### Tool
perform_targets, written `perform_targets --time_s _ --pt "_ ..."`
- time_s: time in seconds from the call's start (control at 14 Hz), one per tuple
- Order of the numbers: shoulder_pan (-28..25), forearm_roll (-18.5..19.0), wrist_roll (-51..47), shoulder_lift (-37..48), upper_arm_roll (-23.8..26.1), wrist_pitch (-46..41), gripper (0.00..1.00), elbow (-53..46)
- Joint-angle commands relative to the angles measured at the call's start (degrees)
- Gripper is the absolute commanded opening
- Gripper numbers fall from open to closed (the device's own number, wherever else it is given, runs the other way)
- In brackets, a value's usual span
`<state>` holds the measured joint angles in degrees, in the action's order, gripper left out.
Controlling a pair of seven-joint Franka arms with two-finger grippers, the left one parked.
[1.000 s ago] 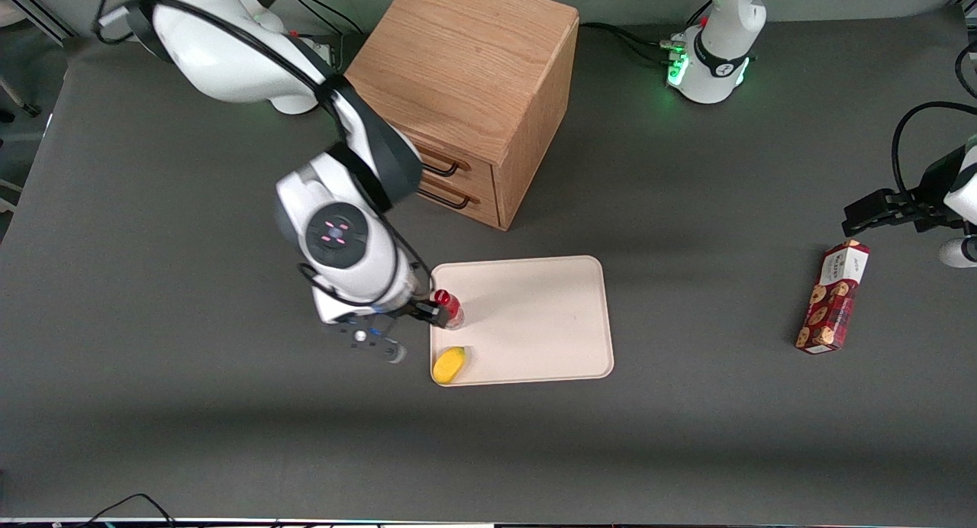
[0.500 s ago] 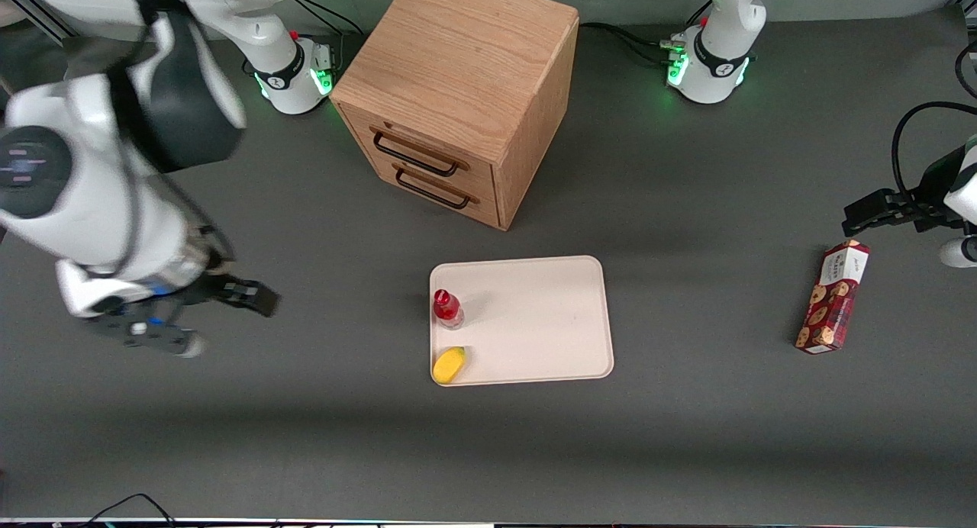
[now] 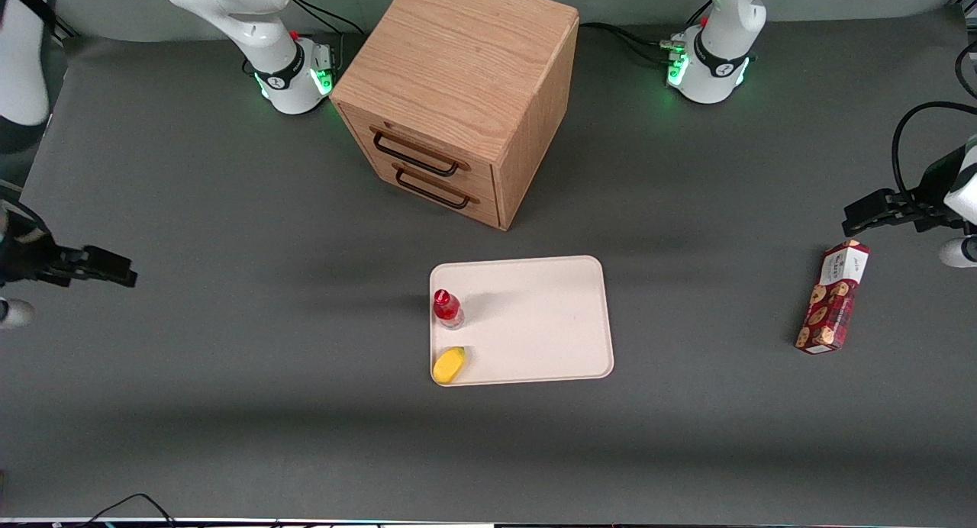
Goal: Place coke bottle on tray
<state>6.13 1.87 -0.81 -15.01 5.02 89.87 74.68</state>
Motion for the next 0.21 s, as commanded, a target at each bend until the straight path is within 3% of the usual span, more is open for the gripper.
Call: perform_targets --time_s 0.0,0.14 --pt "0.02 -2.48 2.83 6.91 -1.76 1.01 1.00 6.79" --pt "-0.07 -2.48 2.92 7.27 -1.76 1.18 1.00 7.67"
